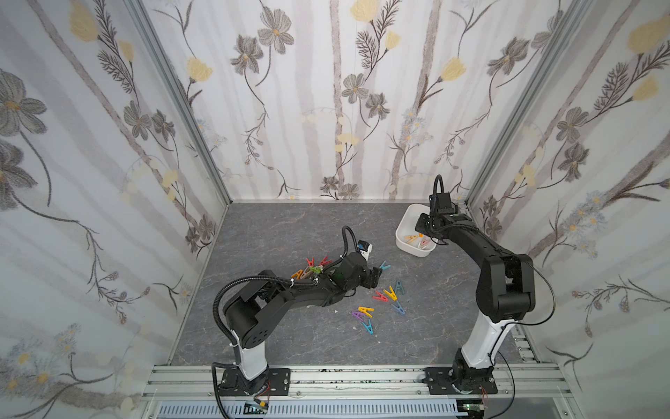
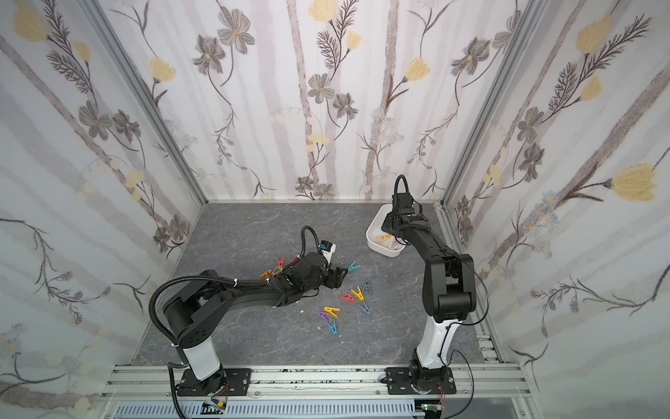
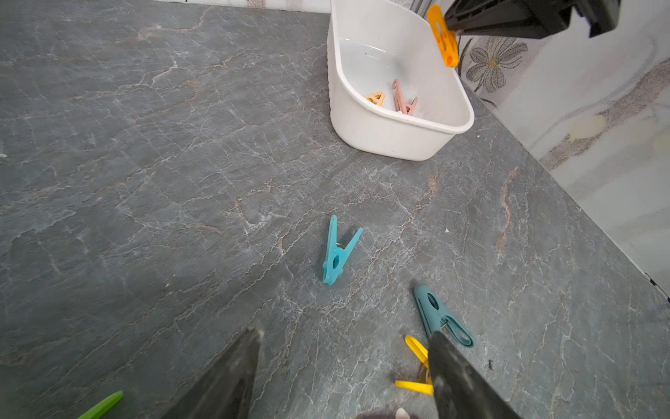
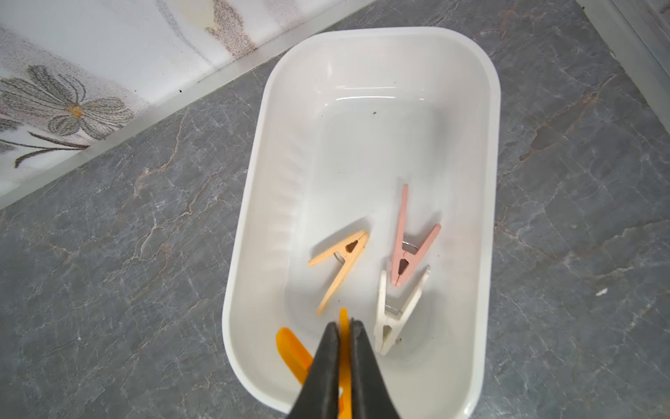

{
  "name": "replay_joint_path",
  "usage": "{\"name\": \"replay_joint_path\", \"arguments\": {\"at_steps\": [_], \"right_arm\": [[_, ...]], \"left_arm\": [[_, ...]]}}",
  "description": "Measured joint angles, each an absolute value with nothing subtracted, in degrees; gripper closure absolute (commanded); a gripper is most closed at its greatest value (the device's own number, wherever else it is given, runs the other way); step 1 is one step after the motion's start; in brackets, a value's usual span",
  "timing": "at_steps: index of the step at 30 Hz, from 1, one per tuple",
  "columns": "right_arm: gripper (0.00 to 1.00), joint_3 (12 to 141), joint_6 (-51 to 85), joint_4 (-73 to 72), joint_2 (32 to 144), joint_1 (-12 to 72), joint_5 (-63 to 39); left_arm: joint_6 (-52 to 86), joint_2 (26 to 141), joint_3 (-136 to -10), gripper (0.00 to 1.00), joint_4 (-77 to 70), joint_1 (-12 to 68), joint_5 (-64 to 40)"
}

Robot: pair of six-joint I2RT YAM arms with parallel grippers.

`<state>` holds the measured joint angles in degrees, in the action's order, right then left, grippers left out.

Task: Put the clothespins into the storage box
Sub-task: Place the clothespin in the storage box, then pick up the clothespin from the center of the board.

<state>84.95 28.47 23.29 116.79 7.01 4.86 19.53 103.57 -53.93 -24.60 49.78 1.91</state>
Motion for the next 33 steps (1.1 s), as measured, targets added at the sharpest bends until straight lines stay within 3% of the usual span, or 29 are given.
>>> {"name": "replay_joint_path", "arguments": {"at_steps": [2, 4, 9, 21, 33], "right_arm": [[0.68, 86.24, 28.45, 23.42, 118.04, 7.07, 4.80], [0.66, 86.43, 28.42, 23.73, 117.75, 7.20, 4.86], [0.65, 81.71, 28.45, 23.44, 111.63, 9.69, 6.31], [0.68, 48.84, 35.59, 22.90, 90.72, 26.89, 7.33], [0.76, 42.22, 35.88, 18.90, 96.47, 30.09, 5.54]], "left_arm": [[19.53, 103.59, -53.93, 0.26, -24.29, 49.63, 1.89], [19.53, 103.59, -53.93, 0.26, -23.92, 49.39, 1.91], [19.51, 101.73, -52.64, 0.26, -23.24, 47.83, 2.17], [20.45, 89.10, -41.28, 0.26, -23.55, 48.69, 1.93], [16.62, 87.88, -37.56, 0.22, -25.54, 56.95, 2.07]]}}
